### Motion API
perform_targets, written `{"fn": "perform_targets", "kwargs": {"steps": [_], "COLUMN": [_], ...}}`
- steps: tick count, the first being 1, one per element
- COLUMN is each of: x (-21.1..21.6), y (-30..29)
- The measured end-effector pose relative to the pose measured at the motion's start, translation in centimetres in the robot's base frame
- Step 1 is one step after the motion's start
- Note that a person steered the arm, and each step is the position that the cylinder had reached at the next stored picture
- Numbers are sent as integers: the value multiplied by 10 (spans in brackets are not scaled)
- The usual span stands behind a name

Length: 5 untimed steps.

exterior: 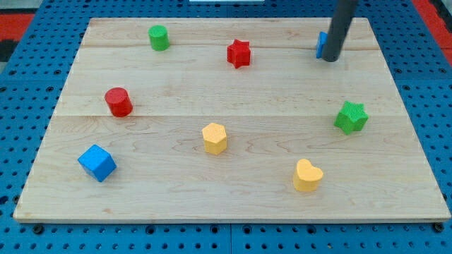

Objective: Slightly move the red star to left

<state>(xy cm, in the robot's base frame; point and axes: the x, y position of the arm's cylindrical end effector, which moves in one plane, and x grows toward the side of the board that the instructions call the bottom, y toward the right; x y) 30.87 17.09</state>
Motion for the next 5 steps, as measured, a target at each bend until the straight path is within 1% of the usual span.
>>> {"fn": "perform_targets", "kwargs": {"steps": [2,3,5], "x": [-1,-10,-10], "y": [-71,-107,-148]}}
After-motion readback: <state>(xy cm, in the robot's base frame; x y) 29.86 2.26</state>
